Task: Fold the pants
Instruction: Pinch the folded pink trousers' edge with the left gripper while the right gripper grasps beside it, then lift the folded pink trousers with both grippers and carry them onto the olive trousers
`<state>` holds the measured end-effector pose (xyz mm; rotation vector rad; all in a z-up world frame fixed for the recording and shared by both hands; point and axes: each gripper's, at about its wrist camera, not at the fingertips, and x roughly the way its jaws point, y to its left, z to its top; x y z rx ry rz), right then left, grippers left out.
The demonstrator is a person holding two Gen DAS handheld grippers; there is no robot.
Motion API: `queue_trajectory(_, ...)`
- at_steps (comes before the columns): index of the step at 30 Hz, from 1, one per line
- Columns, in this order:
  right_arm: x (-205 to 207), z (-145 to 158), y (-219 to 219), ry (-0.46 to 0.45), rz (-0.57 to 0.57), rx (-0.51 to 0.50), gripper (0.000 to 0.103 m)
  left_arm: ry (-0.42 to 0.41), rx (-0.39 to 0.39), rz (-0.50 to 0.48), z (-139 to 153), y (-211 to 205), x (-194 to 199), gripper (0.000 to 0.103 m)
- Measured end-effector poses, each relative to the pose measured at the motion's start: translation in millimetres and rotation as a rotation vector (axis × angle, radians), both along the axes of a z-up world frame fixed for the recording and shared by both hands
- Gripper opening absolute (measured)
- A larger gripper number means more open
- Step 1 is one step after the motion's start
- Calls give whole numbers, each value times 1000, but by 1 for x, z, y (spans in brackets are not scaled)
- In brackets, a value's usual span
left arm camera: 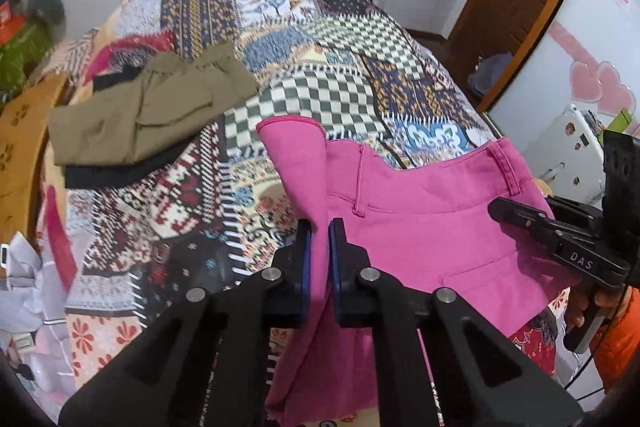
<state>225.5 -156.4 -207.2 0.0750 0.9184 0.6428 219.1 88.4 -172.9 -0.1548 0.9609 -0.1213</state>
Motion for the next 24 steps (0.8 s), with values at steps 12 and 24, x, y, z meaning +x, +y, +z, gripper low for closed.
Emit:
queue_trajectory(12,22,41,50,-111,75,21,14,-145,69,97,51,52,11,7)
queue_trajectory(24,83,67,134,-171,127,49,14,-201,83,244,62,137,55,6)
